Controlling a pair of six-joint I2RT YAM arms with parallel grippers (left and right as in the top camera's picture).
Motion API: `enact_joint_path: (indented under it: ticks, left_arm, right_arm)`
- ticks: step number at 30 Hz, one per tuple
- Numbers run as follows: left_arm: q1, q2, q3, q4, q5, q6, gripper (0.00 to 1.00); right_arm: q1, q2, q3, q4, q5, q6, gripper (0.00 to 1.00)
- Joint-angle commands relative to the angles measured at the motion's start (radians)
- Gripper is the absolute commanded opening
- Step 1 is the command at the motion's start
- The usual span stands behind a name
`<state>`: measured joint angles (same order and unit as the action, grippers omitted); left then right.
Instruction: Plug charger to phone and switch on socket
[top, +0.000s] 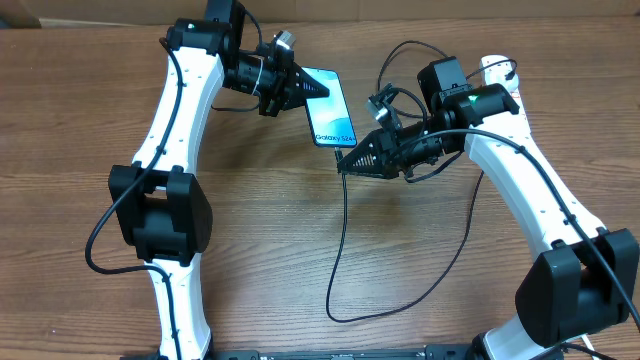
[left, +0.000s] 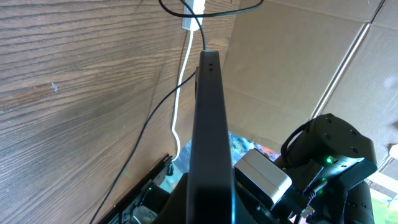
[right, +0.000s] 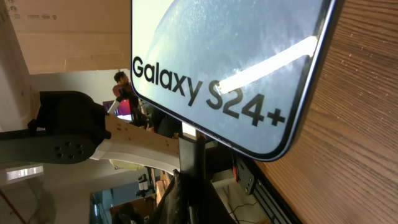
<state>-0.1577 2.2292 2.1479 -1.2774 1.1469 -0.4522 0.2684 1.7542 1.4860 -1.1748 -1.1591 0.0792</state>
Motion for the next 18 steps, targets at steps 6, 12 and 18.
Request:
enact_joint_path:
  ticks: [6, 12, 18]
  left_arm:
    - [-0.020, -0.026, 0.015, -0.010, 0.057, 0.027, 0.04]
    - [-0.019, -0.026, 0.015, -0.021, 0.057, 0.031, 0.04]
    - [-0.019, -0.026, 0.015, -0.035, 0.058, 0.042, 0.04]
  right_arm:
    - [0.000, -0.030, 0.008, 0.008, -0.001, 0.004, 0.04]
    - [0.000, -0.030, 0.008, 0.012, 0.000, 0.004, 0.04]
    - [0.000, -0.030, 0.008, 0.020, 0.000, 0.004, 0.04]
